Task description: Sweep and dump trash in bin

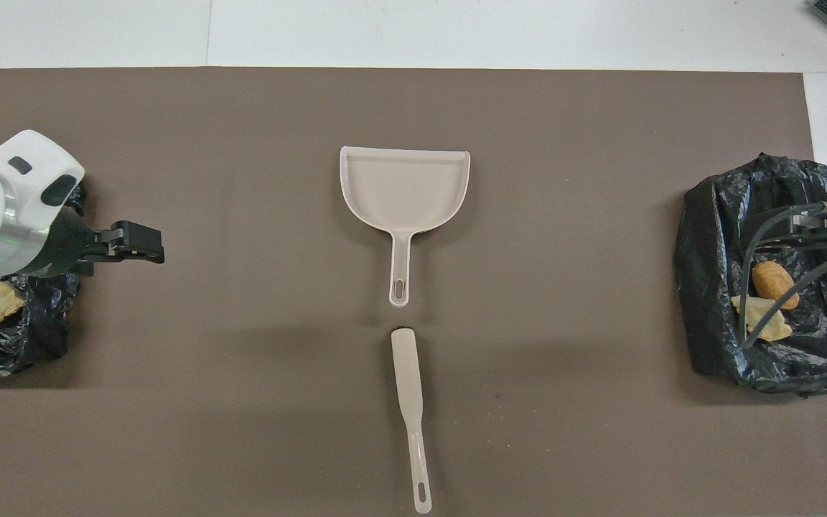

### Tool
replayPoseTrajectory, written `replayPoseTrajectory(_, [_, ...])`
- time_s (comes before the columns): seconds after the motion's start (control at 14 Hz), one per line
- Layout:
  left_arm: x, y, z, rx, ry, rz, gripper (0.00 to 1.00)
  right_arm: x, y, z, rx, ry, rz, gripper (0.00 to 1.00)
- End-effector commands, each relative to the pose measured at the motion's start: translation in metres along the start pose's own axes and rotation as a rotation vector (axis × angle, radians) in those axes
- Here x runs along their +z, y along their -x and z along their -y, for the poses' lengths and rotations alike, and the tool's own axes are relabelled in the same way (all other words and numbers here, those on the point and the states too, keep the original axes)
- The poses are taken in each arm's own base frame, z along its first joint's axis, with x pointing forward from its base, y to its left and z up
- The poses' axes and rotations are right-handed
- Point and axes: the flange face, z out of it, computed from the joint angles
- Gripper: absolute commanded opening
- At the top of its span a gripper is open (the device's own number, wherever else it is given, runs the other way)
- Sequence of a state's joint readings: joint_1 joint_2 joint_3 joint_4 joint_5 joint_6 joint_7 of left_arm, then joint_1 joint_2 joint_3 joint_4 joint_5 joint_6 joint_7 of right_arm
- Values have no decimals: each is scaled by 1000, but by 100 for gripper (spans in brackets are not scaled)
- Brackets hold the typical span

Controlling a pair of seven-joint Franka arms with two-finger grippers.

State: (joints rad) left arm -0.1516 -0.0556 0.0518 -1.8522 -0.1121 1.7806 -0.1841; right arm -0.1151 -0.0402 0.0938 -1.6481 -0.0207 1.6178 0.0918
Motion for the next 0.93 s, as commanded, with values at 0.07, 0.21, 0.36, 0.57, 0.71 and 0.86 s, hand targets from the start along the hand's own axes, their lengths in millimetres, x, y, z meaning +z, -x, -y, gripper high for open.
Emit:
replayPoseTrajectory(0.07, [-22, 9, 74, -15, 7, 7, 100, -1, 2, -1, 21, -19, 15, 100])
replayPoseTrajectory(0.21, [-36, 12, 117, 20, 11, -1, 100, -1, 2, -1, 23, -19, 15, 100])
replayPoseTrajectory(0.36, [-57, 10, 136, 41, 6, -55, 100, -1, 2, -1, 21, -19, 15, 100])
replayPoseTrajectory(0.57, [-119, 1, 130, 75, -70, -169, 100, -1, 2, 0, 20, -19, 15, 100])
replayPoseTrajectory(0.71, [-152, 5, 119, 90, -83, -190, 100, -1, 2, -1, 21, -19, 15, 100])
replayPoseTrajectory(0.86, [-174, 15, 100, 121, -95, -168, 100, -2, 1, -1, 20, -18, 10, 100])
